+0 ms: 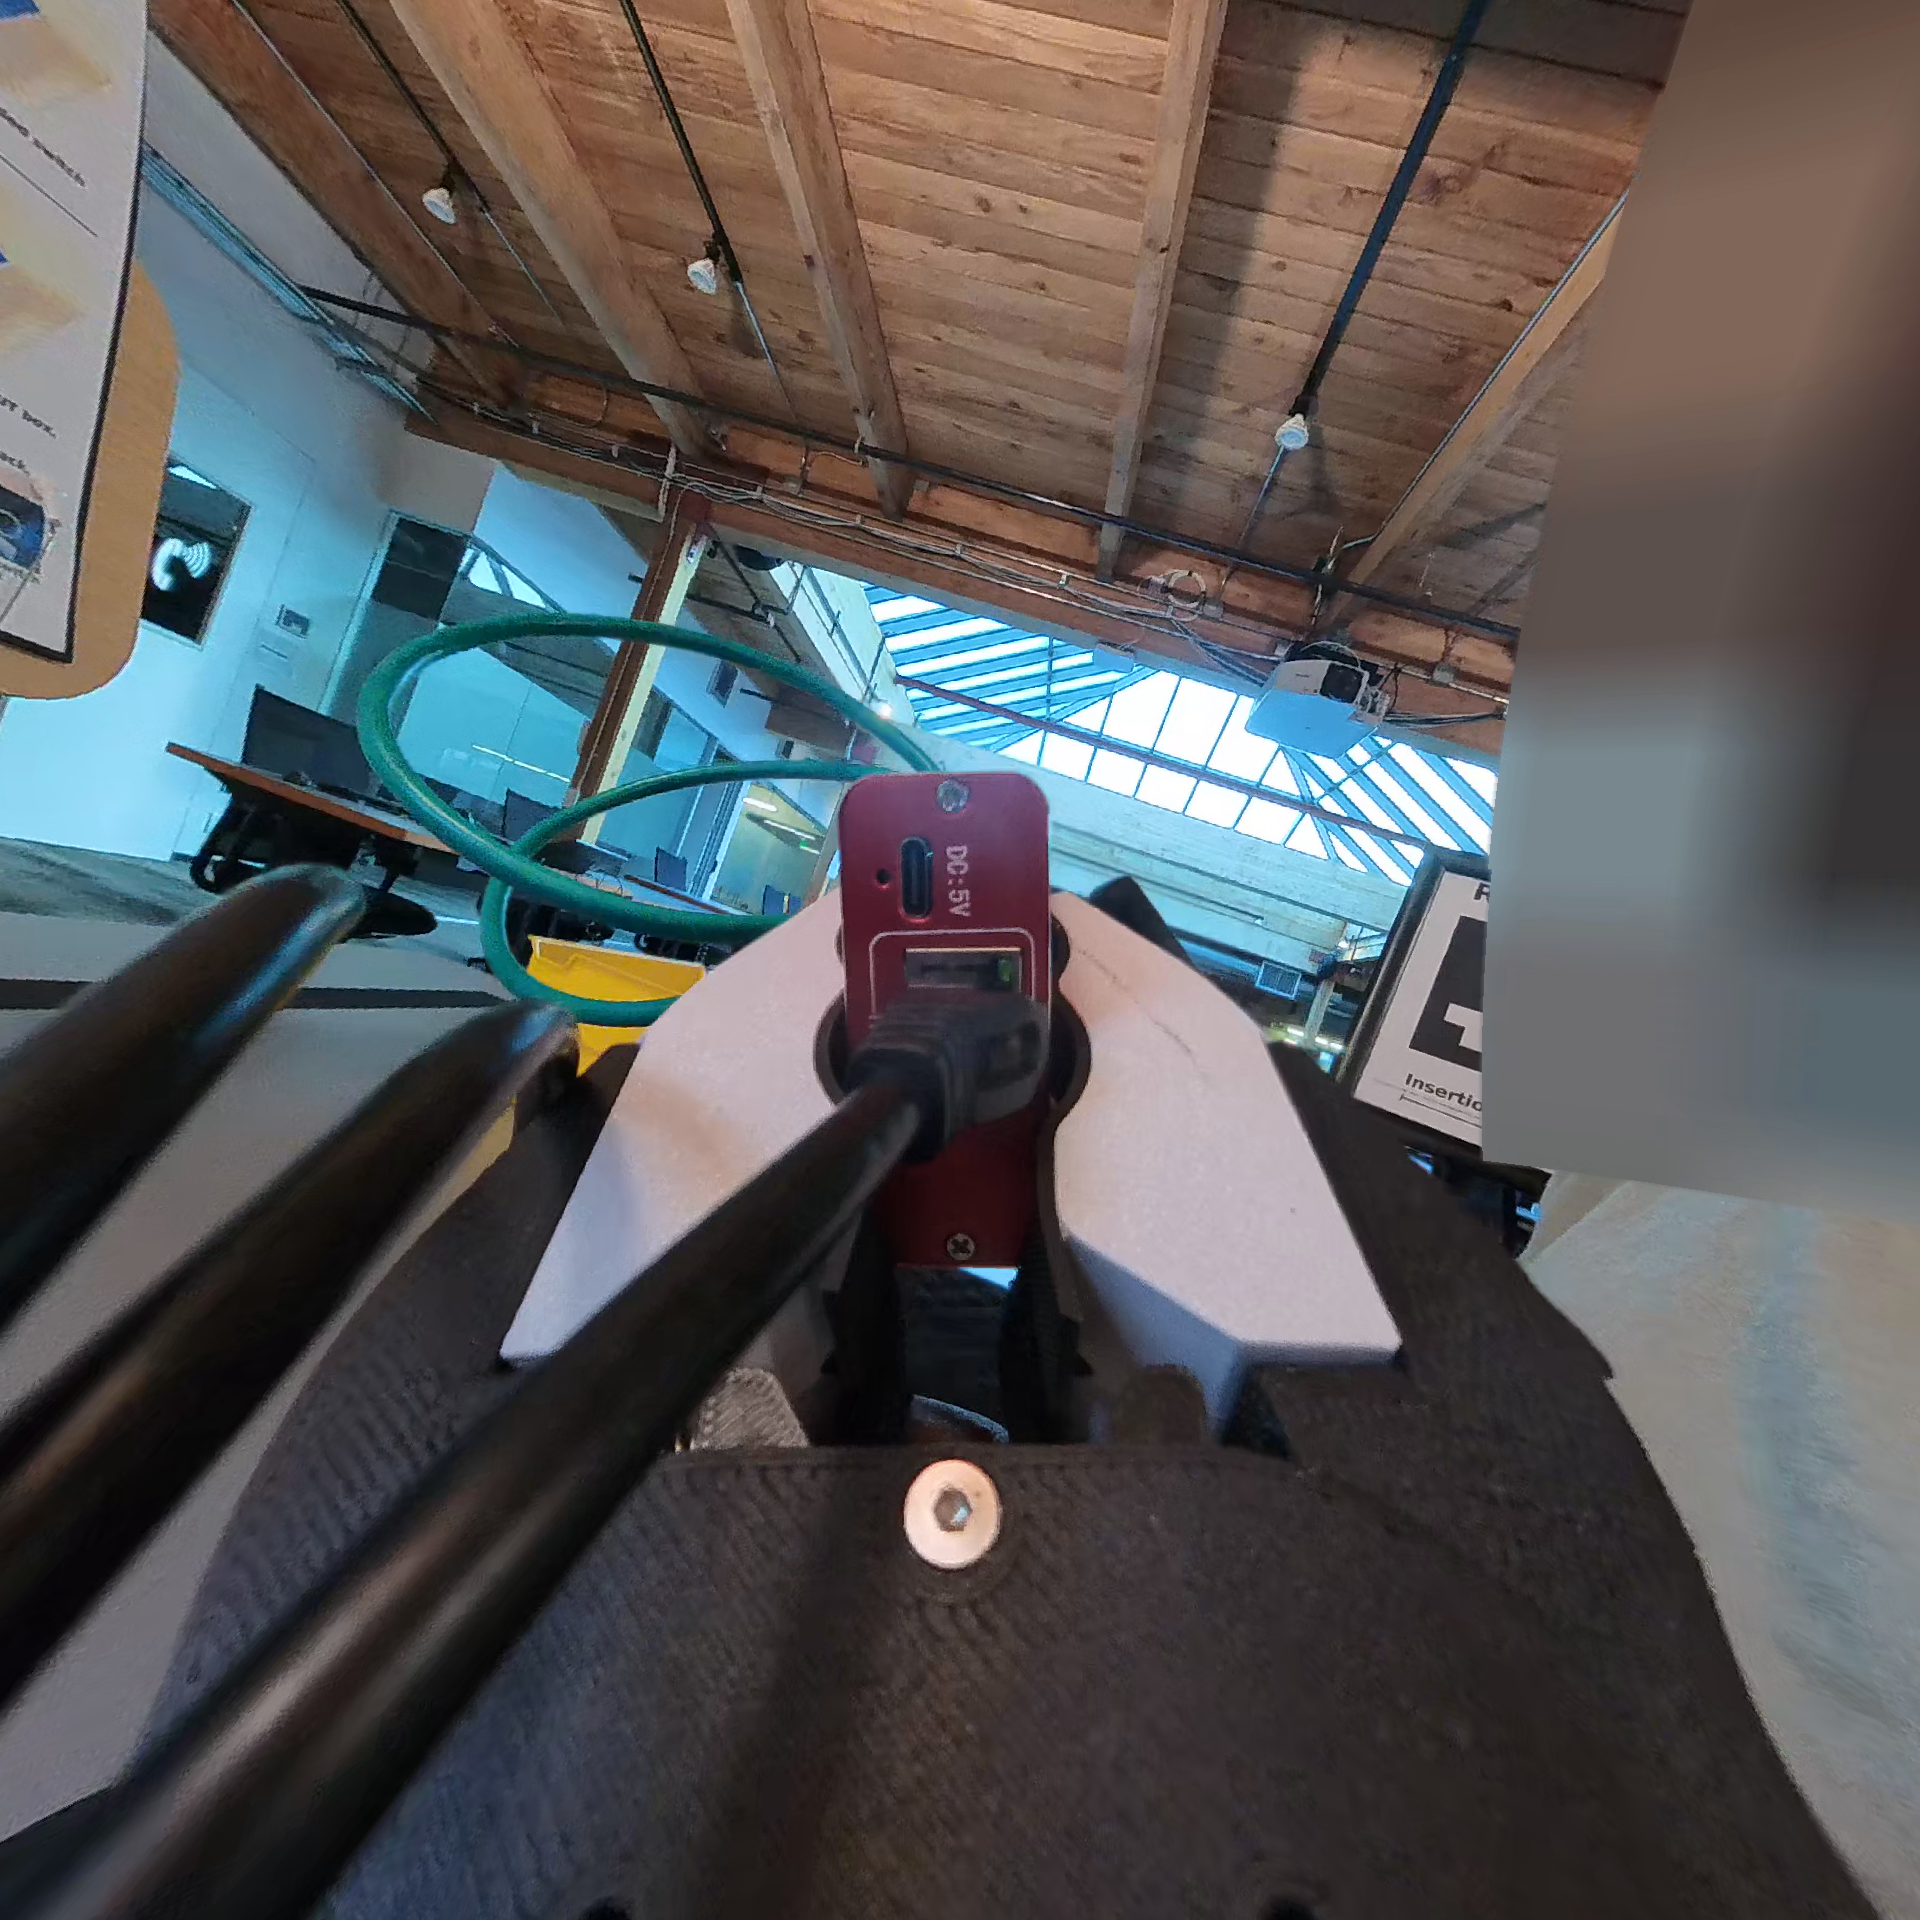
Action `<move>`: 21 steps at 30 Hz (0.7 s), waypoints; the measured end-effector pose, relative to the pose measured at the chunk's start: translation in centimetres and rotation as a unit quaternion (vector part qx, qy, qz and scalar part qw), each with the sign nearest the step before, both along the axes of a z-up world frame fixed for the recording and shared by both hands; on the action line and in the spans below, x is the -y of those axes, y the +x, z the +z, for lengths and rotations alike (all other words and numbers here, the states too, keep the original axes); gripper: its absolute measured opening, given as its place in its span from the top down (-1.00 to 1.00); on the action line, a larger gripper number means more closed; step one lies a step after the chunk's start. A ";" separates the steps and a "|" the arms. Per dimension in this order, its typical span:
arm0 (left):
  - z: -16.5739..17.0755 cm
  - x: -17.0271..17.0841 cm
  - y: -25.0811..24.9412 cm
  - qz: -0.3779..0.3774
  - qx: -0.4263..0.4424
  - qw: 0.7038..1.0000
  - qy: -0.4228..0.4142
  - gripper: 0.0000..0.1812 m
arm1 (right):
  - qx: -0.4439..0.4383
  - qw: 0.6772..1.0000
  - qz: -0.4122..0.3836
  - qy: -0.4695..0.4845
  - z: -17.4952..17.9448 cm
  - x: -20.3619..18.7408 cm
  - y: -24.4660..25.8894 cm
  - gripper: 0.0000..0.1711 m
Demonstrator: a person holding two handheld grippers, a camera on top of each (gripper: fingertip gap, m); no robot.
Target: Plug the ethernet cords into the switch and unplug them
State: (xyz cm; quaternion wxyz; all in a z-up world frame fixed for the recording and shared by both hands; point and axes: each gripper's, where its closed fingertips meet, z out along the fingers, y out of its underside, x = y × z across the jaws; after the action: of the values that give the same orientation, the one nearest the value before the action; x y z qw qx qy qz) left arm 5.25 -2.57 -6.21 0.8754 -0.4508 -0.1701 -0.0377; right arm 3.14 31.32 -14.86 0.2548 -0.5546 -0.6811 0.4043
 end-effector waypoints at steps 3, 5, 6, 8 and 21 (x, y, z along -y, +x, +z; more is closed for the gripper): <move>-0.1 -0.2 0.0 -0.001 0.000 1.000 -0.006 0.68 | 0.082 0.995 -0.006 0.051 -2.5 -0.2 -0.2 0.84; -0.2 -0.3 0.0 -0.001 0.000 1.000 -0.008 0.67 | 0.110 0.991 0.005 0.077 -3.4 0.3 -0.5 0.73; -0.2 -0.3 0.0 0.000 0.001 1.000 -0.009 0.67 | 0.111 0.989 0.011 0.094 -3.4 0.5 -0.7 0.72; -0.2 -0.3 -0.1 0.001 0.002 1.000 -0.010 0.67 | 0.073 0.989 0.021 0.123 -2.4 0.9 -1.4 0.69; -0.8 -0.8 -0.4 0.015 0.008 0.999 -0.032 0.67 | -0.140 0.988 0.032 0.058 4.1 2.8 -1.9 0.64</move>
State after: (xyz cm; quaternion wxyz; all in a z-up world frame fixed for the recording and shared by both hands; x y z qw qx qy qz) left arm 4.81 -1.80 -7.01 0.8596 -0.4759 -0.1845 -0.0229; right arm 1.28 28.51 -10.79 0.3656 -0.4547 -0.6787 0.4460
